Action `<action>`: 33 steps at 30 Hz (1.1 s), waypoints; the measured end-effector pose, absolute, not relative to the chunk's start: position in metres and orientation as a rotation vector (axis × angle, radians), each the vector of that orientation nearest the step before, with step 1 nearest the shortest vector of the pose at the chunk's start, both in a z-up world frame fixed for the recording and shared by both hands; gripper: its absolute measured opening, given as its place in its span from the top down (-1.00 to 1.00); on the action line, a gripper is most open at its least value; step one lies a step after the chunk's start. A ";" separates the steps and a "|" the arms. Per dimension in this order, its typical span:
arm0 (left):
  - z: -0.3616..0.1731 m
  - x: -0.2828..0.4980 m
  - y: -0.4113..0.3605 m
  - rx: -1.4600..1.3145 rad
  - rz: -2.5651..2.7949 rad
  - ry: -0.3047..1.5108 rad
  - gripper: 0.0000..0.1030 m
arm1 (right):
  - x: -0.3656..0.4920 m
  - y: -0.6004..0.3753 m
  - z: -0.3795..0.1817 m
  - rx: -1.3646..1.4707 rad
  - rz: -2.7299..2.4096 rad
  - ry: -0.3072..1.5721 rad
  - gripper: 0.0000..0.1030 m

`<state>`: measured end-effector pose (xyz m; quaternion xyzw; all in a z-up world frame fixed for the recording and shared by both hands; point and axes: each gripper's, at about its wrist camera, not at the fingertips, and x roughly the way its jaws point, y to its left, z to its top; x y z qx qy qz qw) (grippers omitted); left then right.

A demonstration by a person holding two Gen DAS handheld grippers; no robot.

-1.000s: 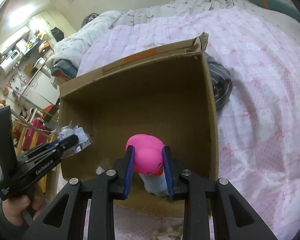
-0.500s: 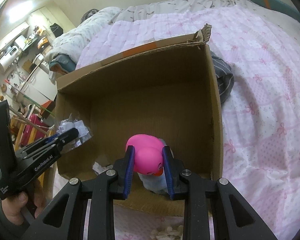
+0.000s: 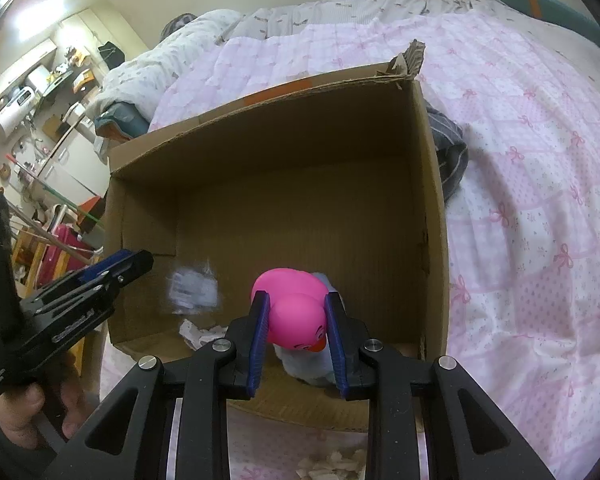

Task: Organize soft objects
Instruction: 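Carry the bag over the box with the left gripper while the right gripper carries the duck, then open the left gripper to drop the bag while the right gripper releases the duck into the box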

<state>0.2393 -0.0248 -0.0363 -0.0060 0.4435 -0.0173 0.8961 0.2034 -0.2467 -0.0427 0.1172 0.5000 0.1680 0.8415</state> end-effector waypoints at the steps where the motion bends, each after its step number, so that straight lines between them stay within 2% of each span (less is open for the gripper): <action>1: -0.034 0.238 -0.026 -0.011 -0.040 0.910 -0.32 | 0.204 -0.245 -0.043 0.236 0.349 1.055 0.43; 20: -0.036 0.232 -0.027 0.014 -0.031 0.909 -0.33 | 0.205 -0.244 -0.042 0.221 0.337 1.031 0.43; 26: -0.036 0.230 -0.028 0.028 -0.031 0.903 -0.33 | 0.206 -0.250 -0.042 0.300 0.370 1.021 0.40; 28: -0.034 0.229 -0.026 0.021 -0.027 0.898 -0.33 | 0.207 -0.251 -0.041 0.343 0.393 1.018 -0.05; 29: -0.033 0.228 -0.024 0.017 -0.022 0.895 -0.33 | 0.206 -0.252 -0.039 0.351 0.386 1.001 -0.50; 30: -0.032 0.227 -0.022 0.014 -0.018 0.893 -0.33 | 0.204 -0.254 -0.036 0.360 0.377 0.976 -0.59; 33: -0.031 0.226 -0.018 0.005 -0.010 0.894 -0.33 | 0.204 -0.256 -0.032 0.368 0.377 0.953 -0.60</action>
